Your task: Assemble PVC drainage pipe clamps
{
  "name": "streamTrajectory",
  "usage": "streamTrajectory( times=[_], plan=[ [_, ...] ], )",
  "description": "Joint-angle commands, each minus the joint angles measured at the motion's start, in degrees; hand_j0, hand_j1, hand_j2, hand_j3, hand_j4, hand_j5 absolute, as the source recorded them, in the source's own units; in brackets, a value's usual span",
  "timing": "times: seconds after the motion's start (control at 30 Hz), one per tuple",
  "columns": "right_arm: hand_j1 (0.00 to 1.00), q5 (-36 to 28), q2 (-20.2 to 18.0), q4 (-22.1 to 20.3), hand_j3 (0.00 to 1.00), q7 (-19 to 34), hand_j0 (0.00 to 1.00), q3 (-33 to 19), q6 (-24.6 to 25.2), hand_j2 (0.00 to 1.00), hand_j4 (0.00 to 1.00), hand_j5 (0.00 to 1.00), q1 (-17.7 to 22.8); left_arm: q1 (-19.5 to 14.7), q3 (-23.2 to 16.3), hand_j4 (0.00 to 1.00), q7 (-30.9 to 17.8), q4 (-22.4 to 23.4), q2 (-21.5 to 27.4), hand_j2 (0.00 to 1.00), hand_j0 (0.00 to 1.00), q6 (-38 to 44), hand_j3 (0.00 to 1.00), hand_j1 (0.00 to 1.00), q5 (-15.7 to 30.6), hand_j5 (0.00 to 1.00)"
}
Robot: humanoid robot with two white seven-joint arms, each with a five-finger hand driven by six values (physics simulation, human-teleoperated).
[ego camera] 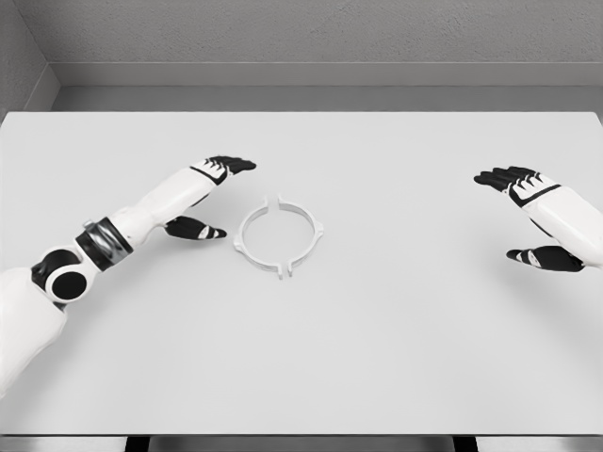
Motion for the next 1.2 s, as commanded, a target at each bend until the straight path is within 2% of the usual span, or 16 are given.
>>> streamTrajectory(
  times=[0.0,1.17],
  plan=[
    [1.00,-0.45,-0.03,-0.02,1.00,-0.03,1.00,0.01,0.17,1.00,1.00,1.00,-0.09,0.09,-0.73,1.00,0.03,-0.93,0.10,1.00,1.00,0.01,1.00,1.00,0.35,1.00],
    [1.00,-0.36,-0.12,0.25,1.00,-0.03,1.00,0.01,0.17,1.00,1.00,1.00,0.00,0.53,-1.17,1.00,0.03,-0.22,-0.78,1.00,1.00,0.01,1.00,1.00,-0.79,1.00]
  ],
)
